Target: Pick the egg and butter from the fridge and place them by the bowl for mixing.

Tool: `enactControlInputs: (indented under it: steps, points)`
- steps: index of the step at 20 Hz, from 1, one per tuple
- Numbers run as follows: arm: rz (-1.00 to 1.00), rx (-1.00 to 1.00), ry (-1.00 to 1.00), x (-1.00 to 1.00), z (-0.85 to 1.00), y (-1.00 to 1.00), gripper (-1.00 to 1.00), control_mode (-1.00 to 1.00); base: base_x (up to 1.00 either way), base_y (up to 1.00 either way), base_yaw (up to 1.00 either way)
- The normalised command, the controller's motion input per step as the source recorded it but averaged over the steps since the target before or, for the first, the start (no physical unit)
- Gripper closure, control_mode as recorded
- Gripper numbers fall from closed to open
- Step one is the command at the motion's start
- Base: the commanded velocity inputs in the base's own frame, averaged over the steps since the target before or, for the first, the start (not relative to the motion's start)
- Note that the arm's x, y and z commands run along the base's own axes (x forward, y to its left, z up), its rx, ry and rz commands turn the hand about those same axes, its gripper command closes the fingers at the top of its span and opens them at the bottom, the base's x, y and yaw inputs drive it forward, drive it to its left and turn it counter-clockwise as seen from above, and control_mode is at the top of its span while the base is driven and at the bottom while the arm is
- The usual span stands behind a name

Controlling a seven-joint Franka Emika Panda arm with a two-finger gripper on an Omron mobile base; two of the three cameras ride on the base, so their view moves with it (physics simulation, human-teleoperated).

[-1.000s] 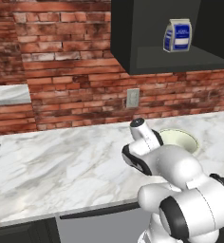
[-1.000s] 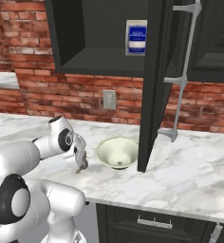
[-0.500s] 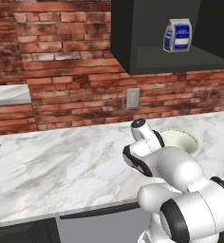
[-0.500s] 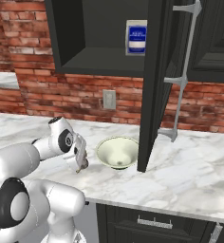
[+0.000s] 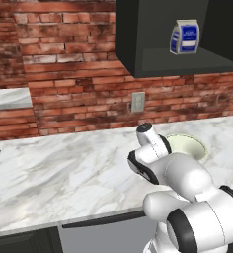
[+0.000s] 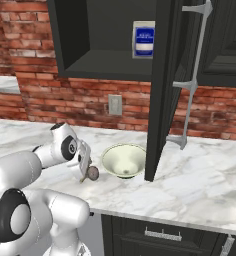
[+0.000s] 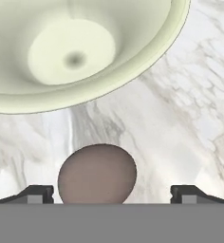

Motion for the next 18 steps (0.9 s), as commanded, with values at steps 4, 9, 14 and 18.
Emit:
enactControlInputs:
  steps: [4, 9, 14, 18]
  points:
    - [0.00, 0.05, 0.01, 0.00, 0.37, 0.00, -1.00, -1.00, 0.00, 0.00, 0.00]
    - [0.00, 0.09, 0.03, -0.18, 0.23, 0.00, -1.00, -1.00, 0.00, 0.00, 0.00]
    - [0.06, 0.10, -0.01, -0.55, 0.41, 0.00, -1.00, -1.00, 0.00, 0.00, 0.00]
    - [0.17, 0.16, 0.01, -0.53, 0.66, 0.00, -1.00, -1.00, 0.00, 0.00, 0.00]
